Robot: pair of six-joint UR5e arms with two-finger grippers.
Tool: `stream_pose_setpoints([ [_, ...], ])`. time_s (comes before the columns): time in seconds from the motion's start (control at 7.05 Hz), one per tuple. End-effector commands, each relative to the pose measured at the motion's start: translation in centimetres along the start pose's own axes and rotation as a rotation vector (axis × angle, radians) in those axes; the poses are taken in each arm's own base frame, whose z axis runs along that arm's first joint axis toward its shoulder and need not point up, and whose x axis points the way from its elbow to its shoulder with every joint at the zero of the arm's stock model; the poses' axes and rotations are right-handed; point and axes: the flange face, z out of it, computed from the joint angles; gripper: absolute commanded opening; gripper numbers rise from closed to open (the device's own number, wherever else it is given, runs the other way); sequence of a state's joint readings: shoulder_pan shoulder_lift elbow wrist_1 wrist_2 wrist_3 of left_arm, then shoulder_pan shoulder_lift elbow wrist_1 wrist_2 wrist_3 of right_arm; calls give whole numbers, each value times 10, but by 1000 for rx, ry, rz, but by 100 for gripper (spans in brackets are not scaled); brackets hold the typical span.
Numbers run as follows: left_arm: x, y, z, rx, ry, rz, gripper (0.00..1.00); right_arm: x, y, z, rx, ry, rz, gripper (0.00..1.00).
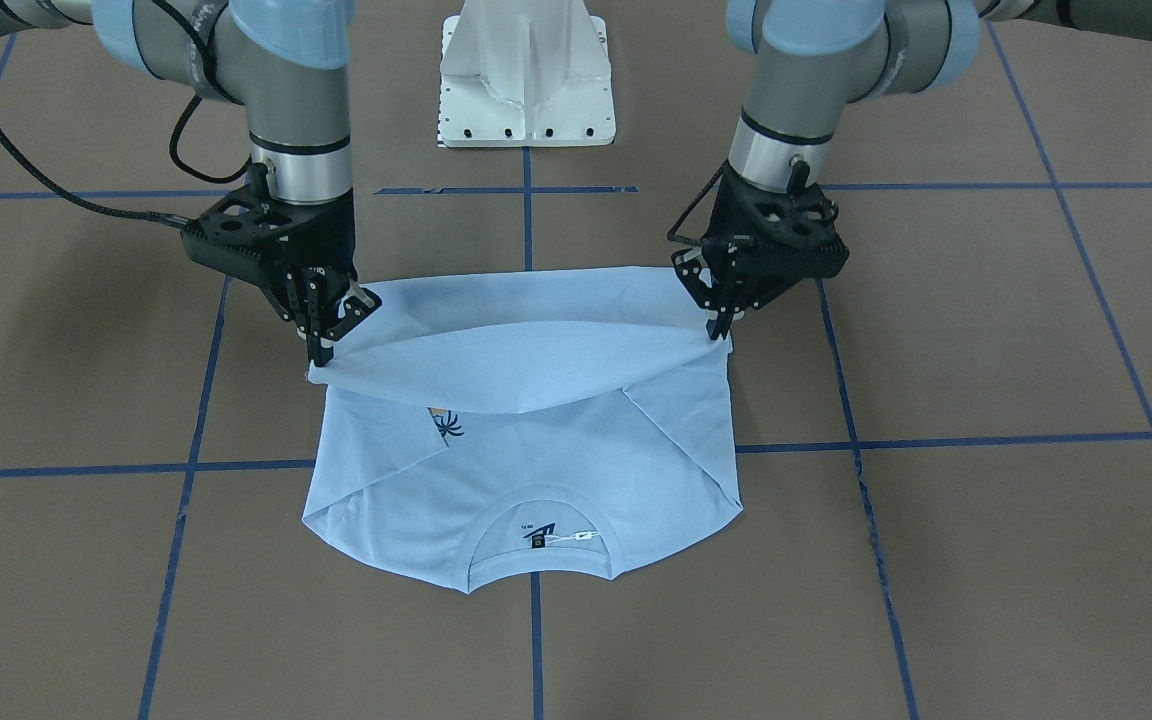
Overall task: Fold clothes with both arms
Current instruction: 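Lay the hem down near the collar and open both grippers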
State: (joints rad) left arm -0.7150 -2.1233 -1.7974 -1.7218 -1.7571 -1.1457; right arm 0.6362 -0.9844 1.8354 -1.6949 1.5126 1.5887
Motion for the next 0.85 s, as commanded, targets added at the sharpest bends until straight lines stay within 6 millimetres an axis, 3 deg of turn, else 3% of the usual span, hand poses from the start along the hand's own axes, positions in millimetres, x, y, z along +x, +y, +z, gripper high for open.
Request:
stream_pose_setpoints([
  [0.0, -14, -38, 59, 50, -39, 22, 0, -15, -18, 42, 22, 65, 8, 0],
  [0.28, -24, -47, 108, 51, -51, 21, 0, -18, -21, 94, 28, 23, 15, 0],
  [0.43, -31, -48, 119, 56, -67, 21, 0, -16, -26, 97, 33, 14, 17, 0],
  [0.71, -29, -46, 120, 54, -66, 23, 0, -9, -38, 105, 44, 34, 16, 0],
])
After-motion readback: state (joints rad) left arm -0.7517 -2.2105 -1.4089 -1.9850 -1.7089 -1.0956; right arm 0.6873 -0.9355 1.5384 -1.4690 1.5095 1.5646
